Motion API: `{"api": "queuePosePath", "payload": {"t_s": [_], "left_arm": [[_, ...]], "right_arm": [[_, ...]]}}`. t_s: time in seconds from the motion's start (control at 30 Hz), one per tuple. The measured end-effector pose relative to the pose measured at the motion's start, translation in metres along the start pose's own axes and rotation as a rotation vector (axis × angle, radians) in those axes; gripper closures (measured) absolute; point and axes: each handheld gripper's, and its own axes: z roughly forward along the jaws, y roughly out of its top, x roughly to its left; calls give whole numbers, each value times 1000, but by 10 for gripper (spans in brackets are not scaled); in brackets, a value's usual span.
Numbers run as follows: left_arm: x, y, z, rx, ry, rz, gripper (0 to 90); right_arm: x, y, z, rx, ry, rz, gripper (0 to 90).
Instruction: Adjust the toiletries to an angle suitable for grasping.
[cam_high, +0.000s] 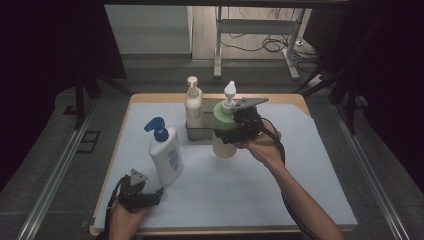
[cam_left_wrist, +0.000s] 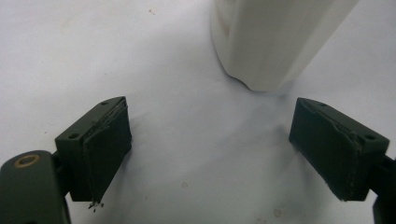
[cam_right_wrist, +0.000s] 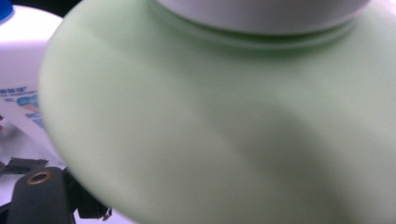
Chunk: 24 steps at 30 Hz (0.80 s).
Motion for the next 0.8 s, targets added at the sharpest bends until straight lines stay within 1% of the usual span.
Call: {"api": "queuePosePath", "payload": {"t_s": [0.1,0.3,0.5,0.8], "left_arm": [[0,0,0,-1,0,-1,125],[0,0,0,-3,0,-4,126],[0,0,0,-4,0,-4,126],[0,0,0,-3,-1,-7,125]], "right_arm": [[-2,5,0,-7,-11,2,125],[-7,17,0,-13,-14,9,126],[-13,28,4,-23,-42,6,126],[-22,38,13,-32,-60,24,126]]}}
